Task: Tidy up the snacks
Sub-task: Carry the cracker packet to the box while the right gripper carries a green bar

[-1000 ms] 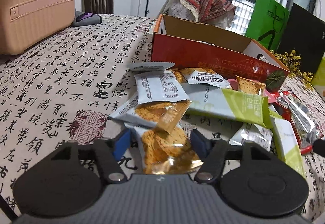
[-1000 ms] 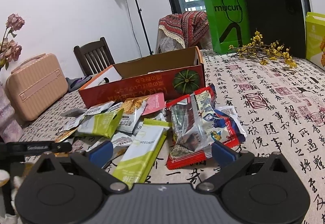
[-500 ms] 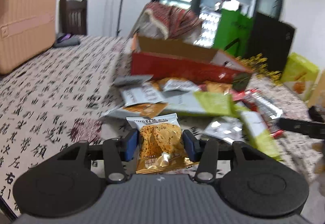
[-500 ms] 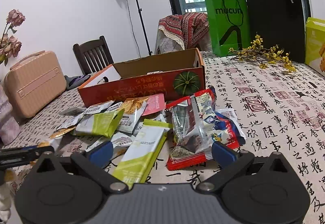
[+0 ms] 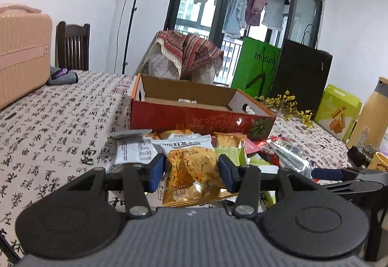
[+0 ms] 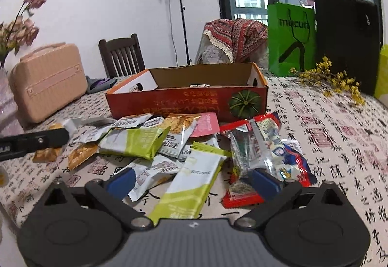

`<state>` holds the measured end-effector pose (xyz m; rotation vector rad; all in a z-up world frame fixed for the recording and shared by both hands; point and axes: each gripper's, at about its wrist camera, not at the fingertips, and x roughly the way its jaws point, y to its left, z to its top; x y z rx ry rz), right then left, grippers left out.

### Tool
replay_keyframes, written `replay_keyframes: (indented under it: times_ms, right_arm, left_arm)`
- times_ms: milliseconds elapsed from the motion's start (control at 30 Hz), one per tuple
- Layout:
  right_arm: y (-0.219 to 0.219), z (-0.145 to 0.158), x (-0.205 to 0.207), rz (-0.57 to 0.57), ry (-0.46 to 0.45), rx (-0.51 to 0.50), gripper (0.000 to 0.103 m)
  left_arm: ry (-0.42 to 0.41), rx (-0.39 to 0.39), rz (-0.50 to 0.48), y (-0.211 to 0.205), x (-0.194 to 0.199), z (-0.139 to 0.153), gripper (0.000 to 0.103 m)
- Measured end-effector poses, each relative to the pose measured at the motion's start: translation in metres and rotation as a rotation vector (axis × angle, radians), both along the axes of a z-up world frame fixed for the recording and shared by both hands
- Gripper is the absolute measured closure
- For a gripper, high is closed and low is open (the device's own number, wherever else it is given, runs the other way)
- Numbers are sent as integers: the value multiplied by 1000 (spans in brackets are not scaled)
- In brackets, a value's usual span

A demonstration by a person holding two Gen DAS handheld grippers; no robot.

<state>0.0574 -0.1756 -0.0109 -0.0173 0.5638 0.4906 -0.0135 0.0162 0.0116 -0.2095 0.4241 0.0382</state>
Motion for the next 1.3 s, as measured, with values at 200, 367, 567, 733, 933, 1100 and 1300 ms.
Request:
replay_keyframes:
  times_ms: [200,367,567,733,933,1100,1300]
  right_arm:
    - [23,-6,7,22,-4,-101,36]
    - [34,-17,18,8,38,-153,45]
    - [36,-26,22,6,54,-166,47]
    - [30,-27,23,1,55,-130,55]
    - [22,-27,24,-21,53,-108,63]
    - [14,-25,22,-31,47,-67,65]
    - [6,-15,18,-40,10,-5,65]
  left_arm:
    - [25,-10,15,6,3,-7,53]
    - [28,-9,21,10,4,-11,53]
    - [39,-21,20,13,7,-15,53]
    - [41,-23,18,12,8,-16,53]
    - [44,-24,18,11,8,-17,53]
    - [40,-19,14,9,9,-16,53]
    - [39,-18,16,10,13,-15,53]
